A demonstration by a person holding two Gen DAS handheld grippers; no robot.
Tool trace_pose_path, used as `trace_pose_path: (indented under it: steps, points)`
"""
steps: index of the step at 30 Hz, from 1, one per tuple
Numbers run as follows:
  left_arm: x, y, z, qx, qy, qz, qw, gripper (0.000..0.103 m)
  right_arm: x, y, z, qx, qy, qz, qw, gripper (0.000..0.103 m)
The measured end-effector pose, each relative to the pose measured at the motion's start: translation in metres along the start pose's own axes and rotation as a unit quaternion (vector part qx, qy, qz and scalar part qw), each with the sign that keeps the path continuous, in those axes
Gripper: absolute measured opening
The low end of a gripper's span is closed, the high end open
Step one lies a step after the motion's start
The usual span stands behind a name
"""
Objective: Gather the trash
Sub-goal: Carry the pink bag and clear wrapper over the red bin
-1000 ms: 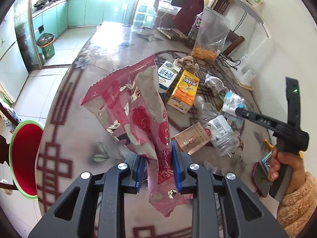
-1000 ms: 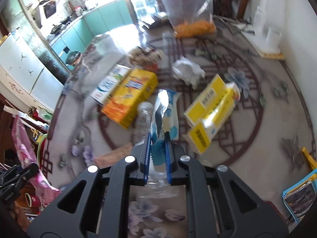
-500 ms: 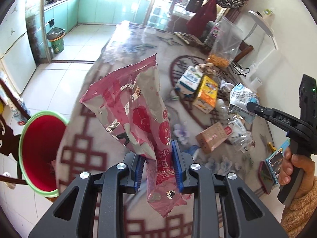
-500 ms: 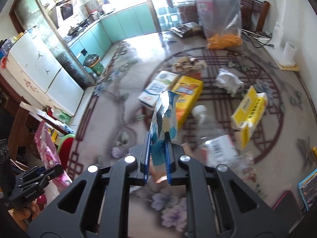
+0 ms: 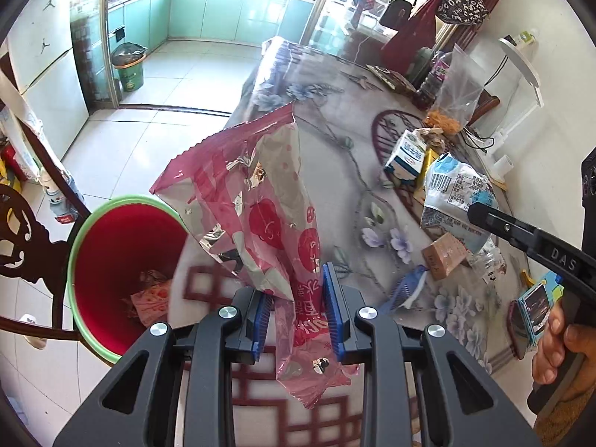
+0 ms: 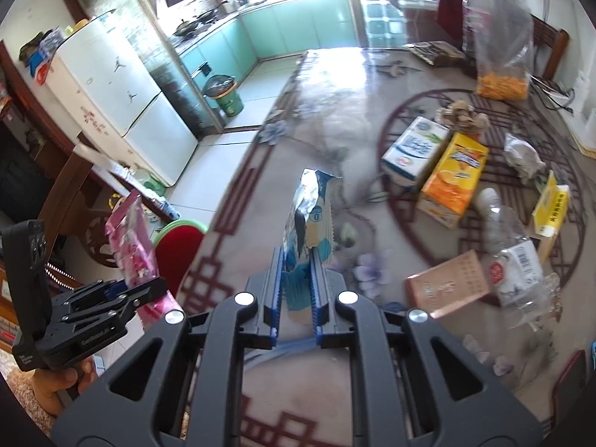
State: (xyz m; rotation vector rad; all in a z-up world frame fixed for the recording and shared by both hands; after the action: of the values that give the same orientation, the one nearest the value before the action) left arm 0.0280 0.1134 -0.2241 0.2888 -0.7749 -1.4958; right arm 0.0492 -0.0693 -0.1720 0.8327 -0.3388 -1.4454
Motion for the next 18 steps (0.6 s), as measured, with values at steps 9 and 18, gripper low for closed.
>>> trace_pose_path:
  steps: [9,18]
  points:
    - [-0.036,0.003,0.008,0.008,0.01,0.012,0.9998,0.024,-0.048,-0.002,-0.014,-0.004,0.016,0.022,1.0,0.013]
    - [-0.079,0.0,0.014,0.009,0.032,0.036,0.9988,0.024,-0.098,-0.013,-0.032,-0.028,0.045,0.058,0.997,0.013]
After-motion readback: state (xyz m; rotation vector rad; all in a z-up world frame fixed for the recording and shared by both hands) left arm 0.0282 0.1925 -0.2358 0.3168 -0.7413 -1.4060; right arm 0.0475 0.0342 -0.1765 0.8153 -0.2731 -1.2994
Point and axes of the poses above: each gripper's, at about its wrist camera, not at the fingertips, and z roughly against the way its jaws point, x to its right, y to its top, the point moved 7 cm from there along -z, roughly the way its jaws point, and after that the axes turned 11 degrees about x, right-handed, at the moved point
